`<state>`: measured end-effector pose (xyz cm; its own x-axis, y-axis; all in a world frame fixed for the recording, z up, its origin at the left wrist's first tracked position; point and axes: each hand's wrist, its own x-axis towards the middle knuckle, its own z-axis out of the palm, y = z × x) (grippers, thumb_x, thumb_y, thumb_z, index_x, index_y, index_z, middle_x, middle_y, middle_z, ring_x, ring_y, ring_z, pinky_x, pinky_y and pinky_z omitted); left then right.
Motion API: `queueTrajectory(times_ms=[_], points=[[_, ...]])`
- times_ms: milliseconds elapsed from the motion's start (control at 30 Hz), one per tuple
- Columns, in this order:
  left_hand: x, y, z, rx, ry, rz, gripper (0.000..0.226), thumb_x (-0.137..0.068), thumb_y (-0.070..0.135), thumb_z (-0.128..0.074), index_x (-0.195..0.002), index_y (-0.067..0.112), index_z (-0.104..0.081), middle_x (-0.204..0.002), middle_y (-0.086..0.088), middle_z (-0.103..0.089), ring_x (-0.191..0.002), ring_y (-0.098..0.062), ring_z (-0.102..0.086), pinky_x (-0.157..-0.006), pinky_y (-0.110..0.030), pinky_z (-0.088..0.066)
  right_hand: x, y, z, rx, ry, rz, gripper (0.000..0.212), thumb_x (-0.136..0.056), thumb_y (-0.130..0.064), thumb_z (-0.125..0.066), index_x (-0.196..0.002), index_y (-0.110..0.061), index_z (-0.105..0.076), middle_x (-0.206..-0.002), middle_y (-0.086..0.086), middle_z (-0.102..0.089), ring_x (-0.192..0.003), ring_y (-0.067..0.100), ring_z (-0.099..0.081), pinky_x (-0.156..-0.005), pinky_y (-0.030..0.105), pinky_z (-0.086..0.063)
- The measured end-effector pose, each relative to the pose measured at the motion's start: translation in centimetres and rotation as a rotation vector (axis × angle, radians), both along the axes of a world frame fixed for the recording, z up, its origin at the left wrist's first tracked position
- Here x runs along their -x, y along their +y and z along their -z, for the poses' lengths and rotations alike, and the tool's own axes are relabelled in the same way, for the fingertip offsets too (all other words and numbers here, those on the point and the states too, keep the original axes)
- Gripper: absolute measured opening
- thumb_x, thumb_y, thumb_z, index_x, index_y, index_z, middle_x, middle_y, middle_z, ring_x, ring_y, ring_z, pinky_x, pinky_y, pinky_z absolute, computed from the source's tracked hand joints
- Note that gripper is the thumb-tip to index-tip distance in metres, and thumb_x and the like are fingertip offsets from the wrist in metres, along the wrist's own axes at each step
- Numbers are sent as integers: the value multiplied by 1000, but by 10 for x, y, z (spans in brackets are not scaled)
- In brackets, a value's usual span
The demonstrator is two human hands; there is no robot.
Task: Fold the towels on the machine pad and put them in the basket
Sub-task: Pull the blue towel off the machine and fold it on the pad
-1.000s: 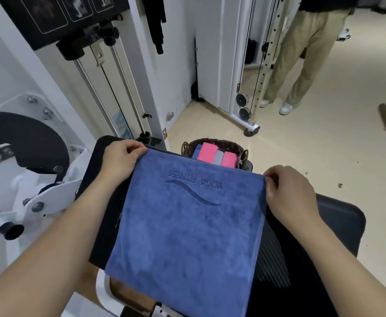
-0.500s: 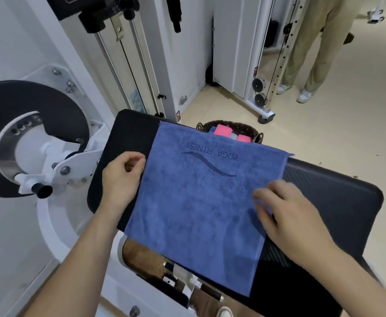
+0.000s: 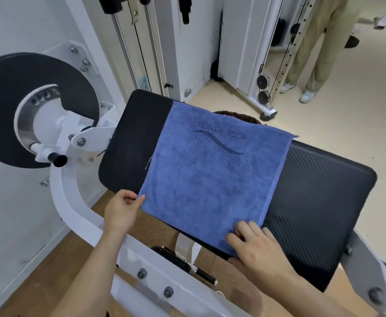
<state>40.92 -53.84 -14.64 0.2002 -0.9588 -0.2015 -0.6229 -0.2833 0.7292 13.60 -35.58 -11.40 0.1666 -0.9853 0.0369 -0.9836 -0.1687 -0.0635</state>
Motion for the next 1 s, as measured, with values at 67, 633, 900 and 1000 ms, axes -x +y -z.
queueTrajectory(times_ms=[67, 633, 900, 1000], points=[[-1, -1, 1, -26, 49, -32, 19, -81, 35, -75, -86, 22, -63, -80, 0, -68, -75, -18, -66, -70, -38, -57, -2, 3, 7, 54, 0, 8, 44, -51, -33, -86, -87, -24, -61, -90, -3, -53, -79, 19, -48, -56, 31, -41], [-11, -5, -20, -117, 335, 83, 27, -88, 17, -69, -106, 14, -49, -87, -11, -71, -79, -24, -68, -70, -33, -53, -8, 25, 28, 133, 81, -89, 43, -73, -12, -45, -113, -20, -59, -104, 5, -56, -80, 21, -49, -68, 34, -31], [-31, 3, -7, -98, 147, 421, 54, -72, -15, -65, -95, 34, -70, -105, 4, -68, -92, -25, -67, -85, -48, -55, -10, 25, 26, 121, 24, -73, 40, -76, -9, -37, -103, -15, -65, -97, 3, -61, -76, 21, -56, -65, 31, -39], [-28, 1, 0, 16, 128, 375, 51, -73, -13, -70, -88, 36, -72, -101, 8, -71, -90, -16, -69, -85, -37, -56, -11, 24, 23, 129, -24, -39, 39, -75, -7, -38, -100, -13, -66, -88, 1, -60, -73, 21, -57, -59, 31, -43]])
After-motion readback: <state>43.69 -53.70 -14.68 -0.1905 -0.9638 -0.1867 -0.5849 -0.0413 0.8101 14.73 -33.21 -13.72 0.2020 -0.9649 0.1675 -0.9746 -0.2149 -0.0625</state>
